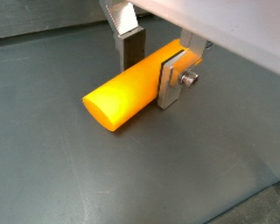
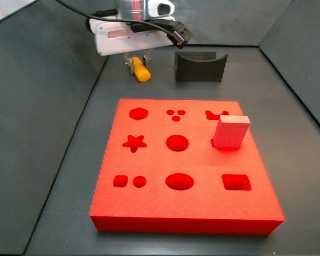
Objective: Pick up the oval object. Move up. Place the oval object on the fixture. Regrasp the oval object. Move to above the board. Insert the oval object.
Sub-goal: Pick up the oval object, then move up.
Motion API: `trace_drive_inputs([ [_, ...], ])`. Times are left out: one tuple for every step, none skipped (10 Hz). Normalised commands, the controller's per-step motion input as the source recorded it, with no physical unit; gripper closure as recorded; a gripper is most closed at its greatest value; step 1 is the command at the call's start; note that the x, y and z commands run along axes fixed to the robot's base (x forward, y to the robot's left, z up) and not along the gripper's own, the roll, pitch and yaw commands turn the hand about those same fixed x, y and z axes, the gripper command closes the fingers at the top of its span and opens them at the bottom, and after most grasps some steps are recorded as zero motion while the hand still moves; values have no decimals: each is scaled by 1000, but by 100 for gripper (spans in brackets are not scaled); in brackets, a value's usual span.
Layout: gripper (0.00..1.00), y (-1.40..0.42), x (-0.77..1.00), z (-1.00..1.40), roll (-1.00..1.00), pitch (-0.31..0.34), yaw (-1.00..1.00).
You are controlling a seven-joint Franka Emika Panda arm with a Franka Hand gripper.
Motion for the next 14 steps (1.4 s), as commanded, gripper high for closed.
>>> trace_drive_inputs([
  [100, 0, 0, 0, 0, 0, 0],
  [100, 0, 0, 0, 0, 0, 0],
  [100, 0, 0, 0, 0, 0, 0],
  [100, 0, 0, 0, 0, 0, 0],
  [100, 0, 0, 0, 0, 0, 0],
  [100, 0, 0, 0, 0, 0, 0],
  [100, 0, 0, 0, 0, 0, 0],
  [100, 0, 0, 0, 0, 0, 0],
  [100, 0, 0, 0, 0, 0, 0],
  [100, 0, 0, 0, 0, 0, 0],
  [100, 0, 0, 833, 0, 0, 0],
  [100, -48, -7, 860, -7, -7, -10],
  [100, -38, -35, 764, 3, 17, -13],
  [100, -13, -25, 596, 28, 36, -17],
])
